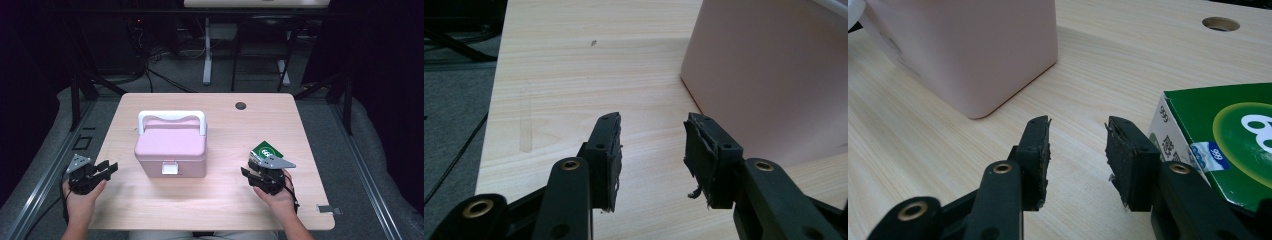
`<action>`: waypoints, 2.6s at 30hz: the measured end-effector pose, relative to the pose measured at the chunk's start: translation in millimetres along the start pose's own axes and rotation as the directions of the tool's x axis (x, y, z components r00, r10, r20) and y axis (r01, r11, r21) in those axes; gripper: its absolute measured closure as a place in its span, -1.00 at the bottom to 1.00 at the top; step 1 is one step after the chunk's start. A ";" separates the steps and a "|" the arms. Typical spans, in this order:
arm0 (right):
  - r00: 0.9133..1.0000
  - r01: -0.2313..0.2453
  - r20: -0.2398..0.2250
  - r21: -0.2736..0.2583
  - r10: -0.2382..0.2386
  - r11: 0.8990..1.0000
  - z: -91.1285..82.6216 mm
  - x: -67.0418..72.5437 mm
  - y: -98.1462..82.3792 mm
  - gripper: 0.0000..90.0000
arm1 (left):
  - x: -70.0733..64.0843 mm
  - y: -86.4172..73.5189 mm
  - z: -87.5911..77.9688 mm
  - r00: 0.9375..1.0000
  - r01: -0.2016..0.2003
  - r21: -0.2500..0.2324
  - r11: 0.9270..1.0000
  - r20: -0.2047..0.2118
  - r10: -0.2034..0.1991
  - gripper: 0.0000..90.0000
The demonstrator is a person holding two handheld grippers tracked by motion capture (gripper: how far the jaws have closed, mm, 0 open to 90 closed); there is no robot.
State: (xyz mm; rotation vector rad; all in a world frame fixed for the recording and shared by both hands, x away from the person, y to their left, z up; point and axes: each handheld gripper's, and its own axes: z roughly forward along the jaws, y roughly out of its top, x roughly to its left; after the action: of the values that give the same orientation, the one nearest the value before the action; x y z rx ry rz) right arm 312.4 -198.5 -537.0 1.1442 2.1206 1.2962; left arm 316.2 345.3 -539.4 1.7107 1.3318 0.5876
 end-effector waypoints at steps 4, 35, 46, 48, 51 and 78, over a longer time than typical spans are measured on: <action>1.000 0.002 0.001 0.010 -0.002 1.000 1.4 -0.5 1.0 0.44 | -2.8 1.9 2.3 1.000 -0.012 0.011 1.000 0.009 0.012 0.33; 0.999 -0.025 -0.025 0.047 0.026 0.999 52.2 4.5 37.8 0.99 | -30.6 42.8 35.1 0.984 -0.080 0.041 0.996 0.164 0.073 1.00; 0.998 0.007 -0.058 0.047 -0.005 0.999 71.4 17.9 44.4 1.00 | -44.9 44.8 41.2 0.976 -0.121 0.040 0.992 0.187 0.112 1.00; 0.998 0.012 -0.067 0.048 -0.009 0.999 75.0 20.8 45.0 1.00 | -45.0 45.1 41.7 0.977 -0.119 0.038 0.992 0.185 0.110 1.00; 0.997 0.026 -0.076 0.053 -0.022 0.998 83.0 25.3 45.6 1.00 | -43.8 45.4 40.9 0.975 -0.116 0.040 0.993 0.194 0.106 1.00; 0.992 0.049 -0.120 0.017 -0.047 0.999 91.2 37.7 55.7 1.00 | -52.8 45.8 42.0 0.967 -0.130 0.029 0.991 0.224 0.121 1.00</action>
State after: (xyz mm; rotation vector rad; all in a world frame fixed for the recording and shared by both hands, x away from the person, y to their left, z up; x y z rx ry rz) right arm 377.2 -105.8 -530.3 1.0401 2.2372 1.3557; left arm 356.8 278.9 -514.9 1.8474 1.0916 0.4263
